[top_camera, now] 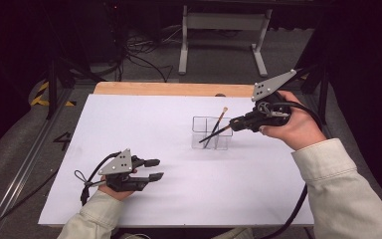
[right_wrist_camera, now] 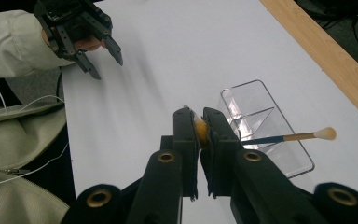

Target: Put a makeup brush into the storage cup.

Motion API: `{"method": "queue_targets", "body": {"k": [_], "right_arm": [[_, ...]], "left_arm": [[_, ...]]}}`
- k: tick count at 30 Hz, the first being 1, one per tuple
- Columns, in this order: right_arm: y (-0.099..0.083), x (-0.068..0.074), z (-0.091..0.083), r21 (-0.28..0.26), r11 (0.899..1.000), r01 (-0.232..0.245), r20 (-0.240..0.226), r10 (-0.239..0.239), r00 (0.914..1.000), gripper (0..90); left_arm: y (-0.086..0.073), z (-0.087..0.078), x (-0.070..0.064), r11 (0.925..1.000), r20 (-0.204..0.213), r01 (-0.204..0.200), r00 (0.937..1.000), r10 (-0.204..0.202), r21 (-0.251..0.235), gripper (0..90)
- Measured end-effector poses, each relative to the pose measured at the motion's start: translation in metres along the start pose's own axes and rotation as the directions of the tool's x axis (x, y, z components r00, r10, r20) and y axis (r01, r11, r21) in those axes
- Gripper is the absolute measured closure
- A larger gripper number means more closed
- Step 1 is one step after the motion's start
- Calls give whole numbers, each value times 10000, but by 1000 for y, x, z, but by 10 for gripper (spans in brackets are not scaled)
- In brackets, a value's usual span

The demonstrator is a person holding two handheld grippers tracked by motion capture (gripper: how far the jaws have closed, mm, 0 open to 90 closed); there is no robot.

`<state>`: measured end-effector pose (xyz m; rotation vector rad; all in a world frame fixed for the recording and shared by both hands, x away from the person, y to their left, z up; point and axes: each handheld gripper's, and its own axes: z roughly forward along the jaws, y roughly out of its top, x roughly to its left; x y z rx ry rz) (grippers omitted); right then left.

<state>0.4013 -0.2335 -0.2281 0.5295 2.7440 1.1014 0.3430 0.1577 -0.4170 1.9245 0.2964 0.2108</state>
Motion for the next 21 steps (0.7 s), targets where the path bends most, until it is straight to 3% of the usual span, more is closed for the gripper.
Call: {"method": "queue_targets", "body": {"k": [8, 12, 17, 21], "right_arm": [[8, -7, -4, 284, 9993, -258, 412, 246, 9988, 845], [10, -11, -7, 368, 9986, -377, 637, 353, 9973, 845], [10, -18, -7, 530, 9968, -602, 870, 555, 9947, 845], [11, -23, -7, 635, 9950, -768, 1053, 699, 9920, 845]], "left_arm": [[-2, 1, 3, 9998, -379, 196, 9991, -194, 55, 450], [-2, 0, 5, 9997, -547, 246, 9982, -246, -5, 352], [-4, 0, 9, 9980, -539, 612, 9966, -618, -132, 199], [-5, -2, 13, 9951, -897, 960, 9911, -979, -251, 88]]}}
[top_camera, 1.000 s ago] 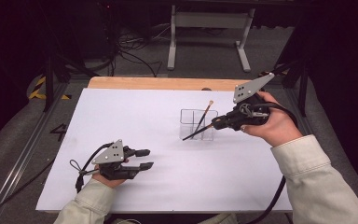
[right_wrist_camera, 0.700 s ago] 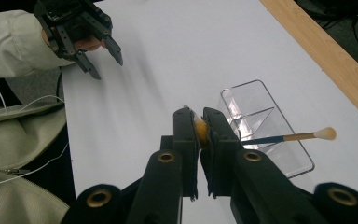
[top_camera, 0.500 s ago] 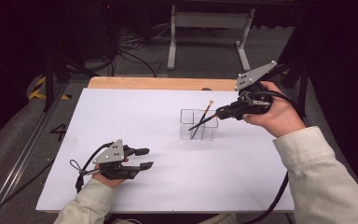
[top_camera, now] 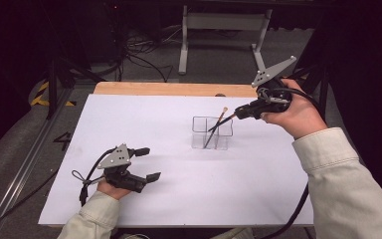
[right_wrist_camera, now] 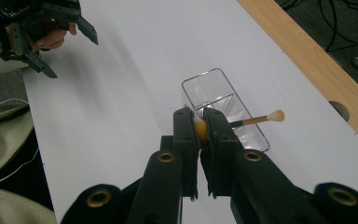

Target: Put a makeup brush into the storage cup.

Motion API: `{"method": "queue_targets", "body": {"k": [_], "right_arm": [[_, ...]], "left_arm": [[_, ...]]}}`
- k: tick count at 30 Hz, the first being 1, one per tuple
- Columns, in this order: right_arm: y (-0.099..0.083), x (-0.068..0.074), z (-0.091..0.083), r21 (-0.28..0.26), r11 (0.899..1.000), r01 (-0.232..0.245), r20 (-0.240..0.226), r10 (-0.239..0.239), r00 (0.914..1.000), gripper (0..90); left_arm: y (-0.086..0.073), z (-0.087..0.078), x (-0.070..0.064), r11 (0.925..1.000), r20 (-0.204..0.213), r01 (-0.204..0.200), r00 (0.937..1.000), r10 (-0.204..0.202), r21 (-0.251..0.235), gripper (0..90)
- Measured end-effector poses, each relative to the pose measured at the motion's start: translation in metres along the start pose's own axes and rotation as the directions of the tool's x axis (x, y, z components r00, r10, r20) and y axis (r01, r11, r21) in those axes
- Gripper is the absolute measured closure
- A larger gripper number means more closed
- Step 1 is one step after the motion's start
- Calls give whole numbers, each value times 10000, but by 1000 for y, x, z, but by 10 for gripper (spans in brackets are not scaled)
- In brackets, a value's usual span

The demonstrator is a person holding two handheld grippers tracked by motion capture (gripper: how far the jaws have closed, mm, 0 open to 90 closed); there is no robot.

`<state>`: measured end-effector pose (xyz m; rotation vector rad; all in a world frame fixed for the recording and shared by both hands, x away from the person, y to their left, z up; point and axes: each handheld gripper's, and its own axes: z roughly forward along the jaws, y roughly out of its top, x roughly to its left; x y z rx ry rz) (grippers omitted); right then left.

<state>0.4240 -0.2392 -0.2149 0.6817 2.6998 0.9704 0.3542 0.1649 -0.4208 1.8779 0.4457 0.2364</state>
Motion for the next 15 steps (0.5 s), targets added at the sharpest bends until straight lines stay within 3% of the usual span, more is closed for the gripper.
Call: {"method": "queue_targets", "body": {"k": [10, 15], "right_arm": [[6, -9, 1, 224, 9992, -338, 337, 331, 9989, 845], [10, -15, 4, 405, 9977, -539, 565, 515, 9971, 845]], "left_arm": [[-5, -1, 9, 9987, -622, 475, 9969, -484, -158, 28], [-6, -2, 10, 9987, -721, 495, 9961, -501, -107, 24]]}}
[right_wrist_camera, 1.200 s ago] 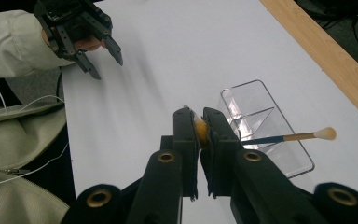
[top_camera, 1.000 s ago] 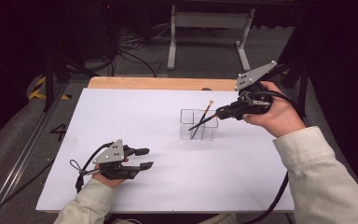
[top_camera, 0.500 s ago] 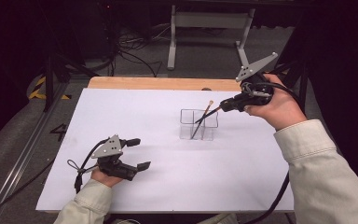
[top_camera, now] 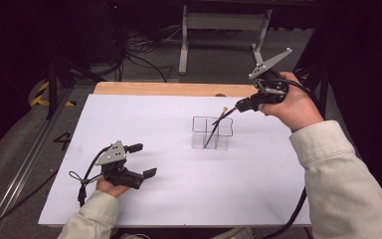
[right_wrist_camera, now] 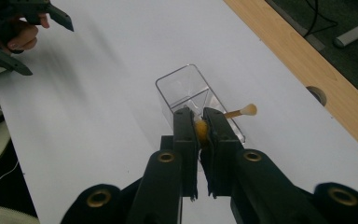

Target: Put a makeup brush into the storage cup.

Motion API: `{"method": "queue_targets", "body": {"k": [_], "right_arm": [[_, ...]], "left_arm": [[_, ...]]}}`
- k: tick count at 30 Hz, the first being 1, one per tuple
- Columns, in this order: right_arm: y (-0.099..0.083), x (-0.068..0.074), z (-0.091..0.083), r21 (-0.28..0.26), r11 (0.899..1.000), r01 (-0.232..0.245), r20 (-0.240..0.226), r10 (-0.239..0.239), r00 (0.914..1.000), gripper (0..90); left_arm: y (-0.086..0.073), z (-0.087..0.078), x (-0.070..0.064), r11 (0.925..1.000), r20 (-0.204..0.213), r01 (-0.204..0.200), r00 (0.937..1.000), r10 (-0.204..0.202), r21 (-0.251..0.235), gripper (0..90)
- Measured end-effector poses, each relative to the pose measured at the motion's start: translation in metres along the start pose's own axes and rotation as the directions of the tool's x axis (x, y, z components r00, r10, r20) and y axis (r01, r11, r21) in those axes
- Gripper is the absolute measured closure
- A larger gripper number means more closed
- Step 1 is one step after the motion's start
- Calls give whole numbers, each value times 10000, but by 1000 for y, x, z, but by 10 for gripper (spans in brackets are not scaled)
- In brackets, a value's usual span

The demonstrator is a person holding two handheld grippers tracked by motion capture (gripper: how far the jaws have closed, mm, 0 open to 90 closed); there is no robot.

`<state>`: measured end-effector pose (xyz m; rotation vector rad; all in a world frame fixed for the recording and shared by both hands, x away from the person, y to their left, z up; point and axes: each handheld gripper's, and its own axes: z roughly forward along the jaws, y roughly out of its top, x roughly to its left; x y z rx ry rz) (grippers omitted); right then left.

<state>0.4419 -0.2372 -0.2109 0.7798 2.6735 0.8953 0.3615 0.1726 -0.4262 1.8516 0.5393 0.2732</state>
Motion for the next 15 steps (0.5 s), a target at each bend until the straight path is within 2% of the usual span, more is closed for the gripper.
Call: {"method": "queue_targets", "body": {"k": [8, 15], "right_arm": [[6, -5, 9, 243, 9993, -285, 356, 277, 9990, 845], [9, -7, 16, 261, 9994, -237, 497, 224, 9985, 845]], "left_arm": [[-1, 1, 2, 9999, -23, 102, 9999, -102, 56, 19], [-1, 2, 2, 9999, 89, 66, 9999, -67, 116, 18]]}}
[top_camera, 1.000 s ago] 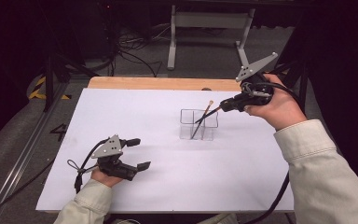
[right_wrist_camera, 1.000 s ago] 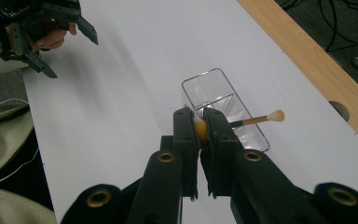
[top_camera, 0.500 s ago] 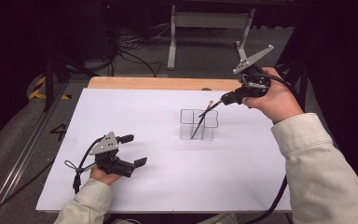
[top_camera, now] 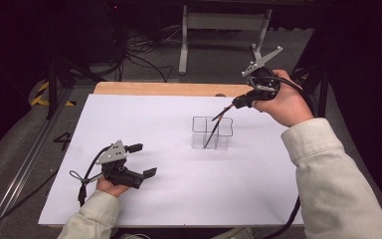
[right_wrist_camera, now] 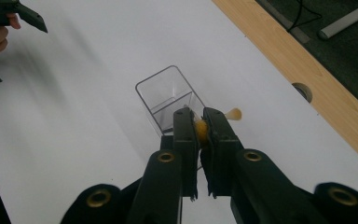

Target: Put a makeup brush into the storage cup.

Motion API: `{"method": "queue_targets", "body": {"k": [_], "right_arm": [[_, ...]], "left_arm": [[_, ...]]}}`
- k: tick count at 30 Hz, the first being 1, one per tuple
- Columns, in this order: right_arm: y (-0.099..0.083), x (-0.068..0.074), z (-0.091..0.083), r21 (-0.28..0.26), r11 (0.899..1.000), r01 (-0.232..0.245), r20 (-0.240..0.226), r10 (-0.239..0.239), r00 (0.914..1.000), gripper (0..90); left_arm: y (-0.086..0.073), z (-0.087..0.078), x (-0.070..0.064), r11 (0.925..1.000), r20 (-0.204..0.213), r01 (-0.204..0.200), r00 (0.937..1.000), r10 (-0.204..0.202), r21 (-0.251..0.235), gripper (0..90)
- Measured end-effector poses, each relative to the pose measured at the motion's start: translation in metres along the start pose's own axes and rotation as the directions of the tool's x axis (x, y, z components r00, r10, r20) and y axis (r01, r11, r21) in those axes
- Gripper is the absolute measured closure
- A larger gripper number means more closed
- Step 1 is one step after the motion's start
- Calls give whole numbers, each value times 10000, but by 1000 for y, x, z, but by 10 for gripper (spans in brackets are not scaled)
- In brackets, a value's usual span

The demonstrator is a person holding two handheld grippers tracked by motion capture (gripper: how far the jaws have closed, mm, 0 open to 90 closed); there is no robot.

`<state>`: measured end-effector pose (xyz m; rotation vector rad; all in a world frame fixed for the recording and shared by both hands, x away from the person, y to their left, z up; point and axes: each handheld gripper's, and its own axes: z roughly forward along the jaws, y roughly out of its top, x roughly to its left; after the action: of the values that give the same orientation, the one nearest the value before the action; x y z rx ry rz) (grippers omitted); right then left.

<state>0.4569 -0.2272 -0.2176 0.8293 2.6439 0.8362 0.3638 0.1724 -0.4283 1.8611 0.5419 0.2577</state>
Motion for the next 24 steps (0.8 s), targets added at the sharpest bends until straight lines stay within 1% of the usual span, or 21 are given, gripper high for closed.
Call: {"method": "queue_targets", "body": {"k": [1, 2, 3, 9, 10, 12, 15, 24], "right_arm": [[0, 0, 0, 0, 10000, 0, 0, 0, 10000, 845], [0, -1, 5, 46, 10000, -18, 31, 18, 10000, 845], [0, -1, 5, 46, 10000, -18, 31, 18, 10000, 845], [1, -2, 19, 102, 9999, -107, 32, 106, 9999, 844], [1, -2, 19, 102, 9999, -107, 32, 106, 9999, 844], [1, -2, 24, 179, 9998, -125, 34, 125, 9999, 844], [0, -3, 30, 258, 9995, -167, -4, 167, 9999, 844], [-2, -4, 42, 524, 9984, -200, -65, 203, 9998, 844]], "left_arm": [[0, 0, 0, 10000, 0, 0, 10000, 0, 0, 18], [0, 0, 0, 10000, 32, -18, 10000, 18, -22, 18], [0, 1, 0, 10000, 27, -26, 10000, 26, -11, 18], [0, 1, -1, 10000, 76, -15, 10000, 15, 20, 19], [0, 1, -1, 10000, 72, -41, 10000, 40, 42, 19], [0, 1, -1, 10000, 92, 7, 10000, -7, 17, 19], [0, 1, 0, 10000, 100, -43, 9999, 43, 33, 19], [0, 1, -1, 10000, 122, -65, 9999, 65, 32, 21]]}}
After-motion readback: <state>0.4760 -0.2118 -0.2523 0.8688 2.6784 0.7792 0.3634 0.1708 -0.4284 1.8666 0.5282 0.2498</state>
